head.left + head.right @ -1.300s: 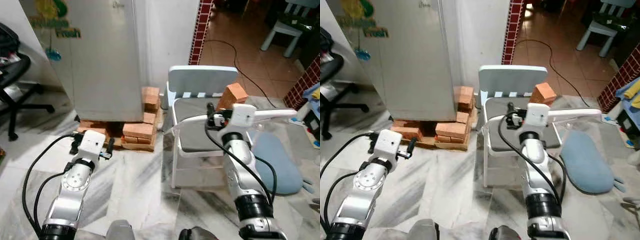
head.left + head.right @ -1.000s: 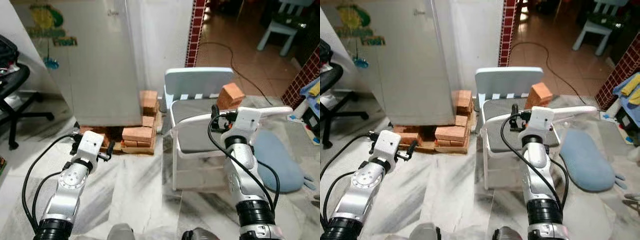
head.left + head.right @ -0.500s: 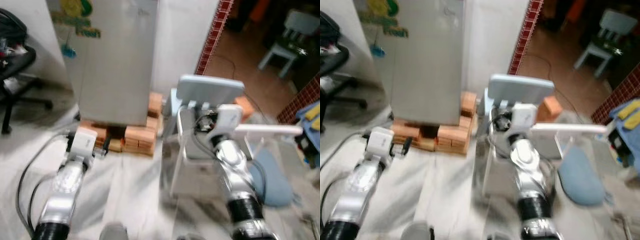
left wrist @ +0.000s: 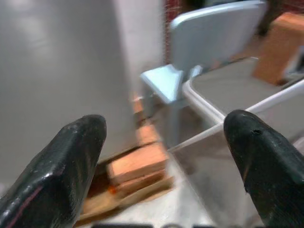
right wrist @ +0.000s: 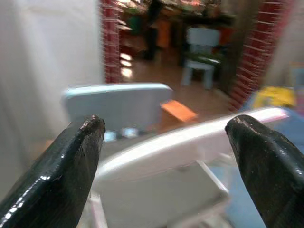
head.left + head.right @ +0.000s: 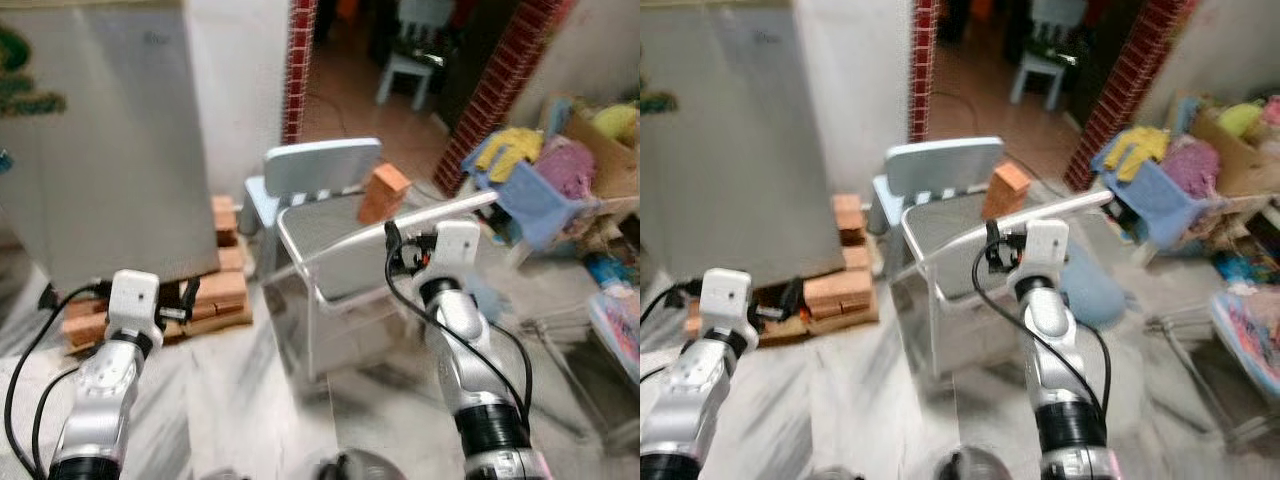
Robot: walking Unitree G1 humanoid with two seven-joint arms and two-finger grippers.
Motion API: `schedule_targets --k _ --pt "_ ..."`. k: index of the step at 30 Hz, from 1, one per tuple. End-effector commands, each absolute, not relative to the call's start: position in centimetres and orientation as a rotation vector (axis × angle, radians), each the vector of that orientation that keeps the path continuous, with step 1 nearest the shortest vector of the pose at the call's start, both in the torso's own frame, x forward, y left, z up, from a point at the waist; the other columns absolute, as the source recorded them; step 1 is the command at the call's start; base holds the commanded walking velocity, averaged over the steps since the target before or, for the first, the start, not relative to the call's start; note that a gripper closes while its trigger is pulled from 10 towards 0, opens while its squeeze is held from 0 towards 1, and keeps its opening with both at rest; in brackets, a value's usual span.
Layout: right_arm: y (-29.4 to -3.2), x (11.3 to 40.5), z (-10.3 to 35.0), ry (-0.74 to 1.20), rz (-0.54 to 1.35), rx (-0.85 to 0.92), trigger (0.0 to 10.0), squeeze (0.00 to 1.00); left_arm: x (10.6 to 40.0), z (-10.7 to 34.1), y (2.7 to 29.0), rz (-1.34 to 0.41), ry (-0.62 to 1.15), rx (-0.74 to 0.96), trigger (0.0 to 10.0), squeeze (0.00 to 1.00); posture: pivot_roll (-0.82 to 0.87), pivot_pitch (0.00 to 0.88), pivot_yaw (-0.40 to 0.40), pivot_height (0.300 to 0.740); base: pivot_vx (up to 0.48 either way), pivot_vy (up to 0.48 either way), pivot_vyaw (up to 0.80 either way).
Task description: Restocking fridge
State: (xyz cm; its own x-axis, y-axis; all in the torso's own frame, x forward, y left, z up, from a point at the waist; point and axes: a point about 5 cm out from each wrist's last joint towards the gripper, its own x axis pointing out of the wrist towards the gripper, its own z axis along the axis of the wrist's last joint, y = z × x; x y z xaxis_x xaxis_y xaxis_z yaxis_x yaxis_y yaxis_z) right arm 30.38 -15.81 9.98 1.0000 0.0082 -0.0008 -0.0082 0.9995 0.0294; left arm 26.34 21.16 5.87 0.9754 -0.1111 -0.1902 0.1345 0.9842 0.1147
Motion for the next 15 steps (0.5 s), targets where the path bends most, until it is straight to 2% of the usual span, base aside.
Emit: schedule_targets --k 1,9,15 --pt "-15.4 30.6 10.7 -0.024 0.010 0.041 10.0 0.00 26.3 6.4 22.0 -0.122 0.181 0.135 10.0 0.00 0.13 0.000 -0.058 0.740 0.000 0.480 -0.80" --pt "-15.2 30.5 10.9 -0.033 0.007 0.061 10.0 0.00 26.8 7.4 22.0 -0.152 0.151 0.129 10.0 0.00 0.14 0.000 -0.050 0.740 0.000 0.480 -0.72" --pt "-15.2 30.3 10.5 -0.027 0.009 0.080 10.0 0.00 26.2 7.1 21.8 -0.181 0.150 0.135 10.0 0.00 0.14 0.000 -0.047 0.740 0.000 0.480 0.00"
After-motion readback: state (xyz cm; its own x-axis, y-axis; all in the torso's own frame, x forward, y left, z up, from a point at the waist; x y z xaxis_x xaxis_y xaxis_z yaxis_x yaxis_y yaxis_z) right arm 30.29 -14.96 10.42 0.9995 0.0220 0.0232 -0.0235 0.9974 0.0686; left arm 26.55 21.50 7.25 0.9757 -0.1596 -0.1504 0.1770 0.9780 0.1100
